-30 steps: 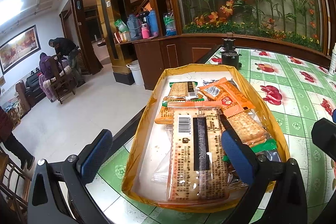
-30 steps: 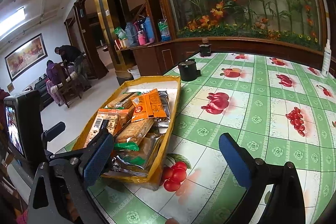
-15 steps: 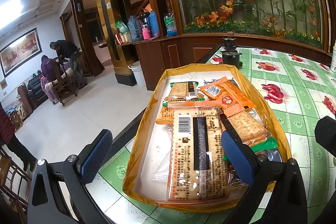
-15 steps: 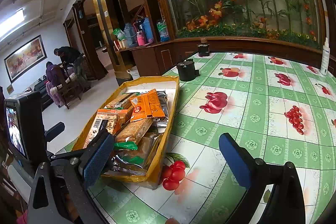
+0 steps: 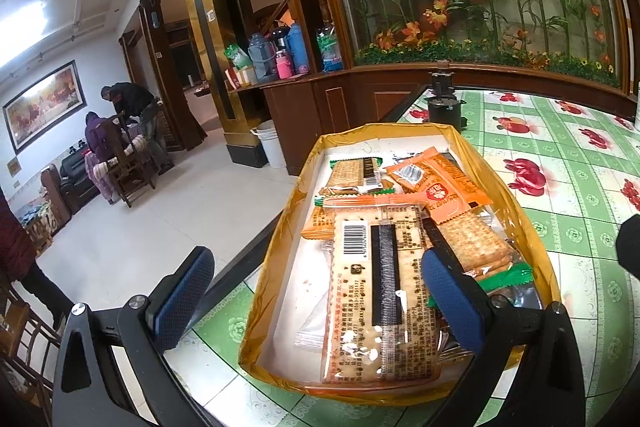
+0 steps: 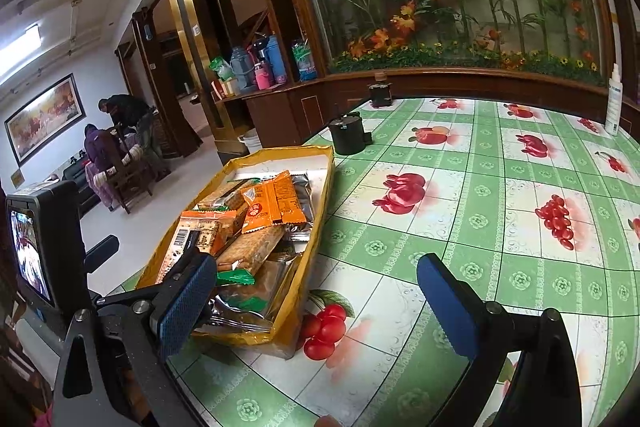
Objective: Organize snacks
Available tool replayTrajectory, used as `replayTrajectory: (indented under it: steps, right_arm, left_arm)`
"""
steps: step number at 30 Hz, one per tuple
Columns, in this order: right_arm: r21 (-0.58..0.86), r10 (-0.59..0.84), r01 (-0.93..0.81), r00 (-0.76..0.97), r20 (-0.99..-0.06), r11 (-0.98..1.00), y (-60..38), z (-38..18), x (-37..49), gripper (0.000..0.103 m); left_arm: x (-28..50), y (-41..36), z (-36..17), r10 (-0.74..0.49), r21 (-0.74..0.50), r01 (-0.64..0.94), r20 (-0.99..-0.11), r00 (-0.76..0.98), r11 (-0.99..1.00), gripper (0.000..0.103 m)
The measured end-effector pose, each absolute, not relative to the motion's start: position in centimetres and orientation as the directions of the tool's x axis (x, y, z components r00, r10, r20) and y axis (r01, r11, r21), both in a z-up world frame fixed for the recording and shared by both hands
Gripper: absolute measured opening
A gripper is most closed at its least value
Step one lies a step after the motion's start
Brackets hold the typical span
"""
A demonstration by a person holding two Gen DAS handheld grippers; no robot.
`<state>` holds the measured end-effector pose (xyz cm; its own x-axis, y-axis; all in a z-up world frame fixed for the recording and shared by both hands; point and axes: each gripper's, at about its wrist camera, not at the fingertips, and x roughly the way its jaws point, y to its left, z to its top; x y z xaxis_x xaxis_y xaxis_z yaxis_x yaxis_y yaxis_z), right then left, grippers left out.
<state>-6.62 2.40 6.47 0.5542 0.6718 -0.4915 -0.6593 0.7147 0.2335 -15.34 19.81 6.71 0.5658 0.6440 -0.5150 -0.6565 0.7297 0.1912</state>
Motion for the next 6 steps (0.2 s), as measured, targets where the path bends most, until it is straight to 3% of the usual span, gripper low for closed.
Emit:
replayTrajectory:
  steps: [6]
  right_arm:
    - [0.254, 0.674, -0.647, 0.558, -0.484, 0.719, 1.5, 6.5, -6.5, 0.102]
  left_arm:
    - [-15.7, 21.3, 6.8, 0.622, 0.174, -0.65, -0.545, 0.563, 0.74, 0.103]
